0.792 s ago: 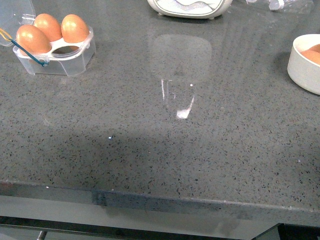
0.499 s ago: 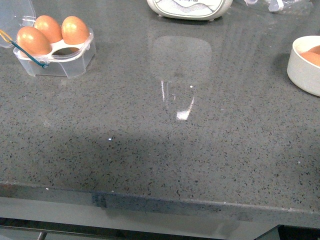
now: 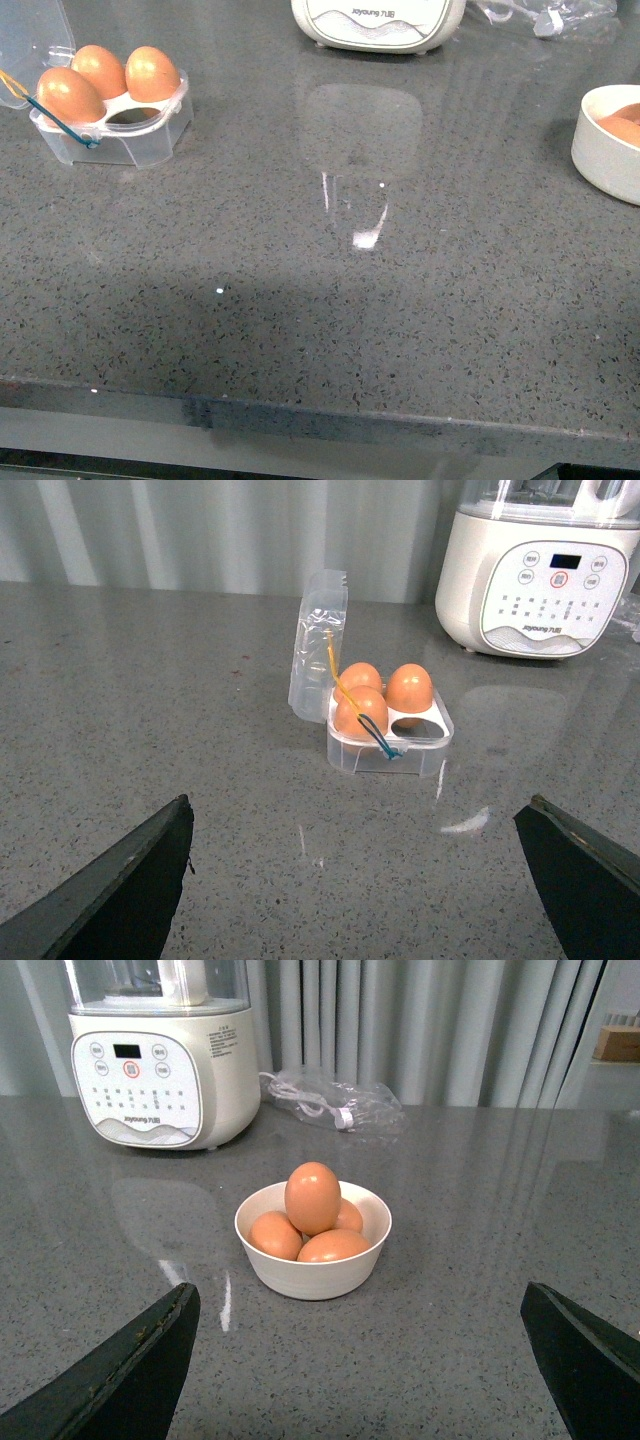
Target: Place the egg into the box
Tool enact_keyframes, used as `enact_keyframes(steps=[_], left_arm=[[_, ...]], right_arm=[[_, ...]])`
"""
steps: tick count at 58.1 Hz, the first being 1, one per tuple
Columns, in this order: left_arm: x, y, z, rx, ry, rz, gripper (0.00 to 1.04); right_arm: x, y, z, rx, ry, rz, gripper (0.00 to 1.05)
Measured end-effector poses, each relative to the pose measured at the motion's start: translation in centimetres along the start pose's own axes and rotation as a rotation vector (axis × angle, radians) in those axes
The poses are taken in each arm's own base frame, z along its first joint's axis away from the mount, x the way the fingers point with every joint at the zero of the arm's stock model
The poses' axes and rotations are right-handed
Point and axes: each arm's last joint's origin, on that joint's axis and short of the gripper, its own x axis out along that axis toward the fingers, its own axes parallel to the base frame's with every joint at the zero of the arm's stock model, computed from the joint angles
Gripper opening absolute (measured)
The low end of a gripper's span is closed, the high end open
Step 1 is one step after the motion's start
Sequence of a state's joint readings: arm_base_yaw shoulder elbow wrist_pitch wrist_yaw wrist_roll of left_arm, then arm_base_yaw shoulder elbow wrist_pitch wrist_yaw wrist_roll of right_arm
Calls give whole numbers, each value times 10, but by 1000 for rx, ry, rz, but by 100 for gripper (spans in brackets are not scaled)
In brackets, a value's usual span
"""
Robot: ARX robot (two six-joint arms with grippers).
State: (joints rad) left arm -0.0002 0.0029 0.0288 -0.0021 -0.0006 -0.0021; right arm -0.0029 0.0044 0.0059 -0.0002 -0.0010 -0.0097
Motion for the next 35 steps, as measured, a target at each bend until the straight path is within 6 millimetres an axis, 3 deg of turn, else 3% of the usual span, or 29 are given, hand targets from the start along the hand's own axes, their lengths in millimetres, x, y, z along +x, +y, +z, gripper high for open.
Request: enact_keyframes(steps=[20,27,35], left_arm=[[0,0,0,0,0,0,98],[0,0,0,0,0,0,98],[0,0,0,0,0,0,98]], right_arm=[[0,0,0,0,0,-1,97],[1,1,-1,-55,161,-196,97],[1,1,13,-62,125,-186,97]])
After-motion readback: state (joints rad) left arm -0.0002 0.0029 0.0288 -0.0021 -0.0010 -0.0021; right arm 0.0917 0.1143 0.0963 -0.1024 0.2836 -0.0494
